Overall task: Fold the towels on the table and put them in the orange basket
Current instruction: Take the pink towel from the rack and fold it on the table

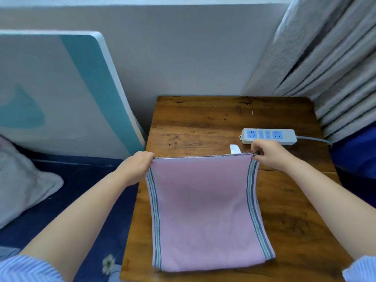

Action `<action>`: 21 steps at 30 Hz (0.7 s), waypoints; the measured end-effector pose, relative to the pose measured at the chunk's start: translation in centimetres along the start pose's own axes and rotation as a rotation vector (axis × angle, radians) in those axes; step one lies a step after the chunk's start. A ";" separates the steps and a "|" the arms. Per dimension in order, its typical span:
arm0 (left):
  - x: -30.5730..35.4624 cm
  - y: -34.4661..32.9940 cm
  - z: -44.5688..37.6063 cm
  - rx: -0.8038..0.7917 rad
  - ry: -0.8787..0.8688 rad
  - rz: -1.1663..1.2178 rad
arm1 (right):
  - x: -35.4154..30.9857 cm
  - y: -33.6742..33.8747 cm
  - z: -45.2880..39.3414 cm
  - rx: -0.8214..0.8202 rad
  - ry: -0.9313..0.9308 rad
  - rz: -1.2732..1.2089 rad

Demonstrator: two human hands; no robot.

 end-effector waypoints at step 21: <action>5.2 10.1 24.5 1.219 -0.054 0.162 | -12.8 5.3 24.6 1.161 -0.090 0.149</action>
Point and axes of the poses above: each hand's wrist, its own z-axis away from the middle knuckle, its own y-axis out of the back of the hand, x = y × z, the point moved 5 cm from there along -z, towards the middle knuckle, and after that the axes turned 14 degrees about -x, right-handed, at the moved point
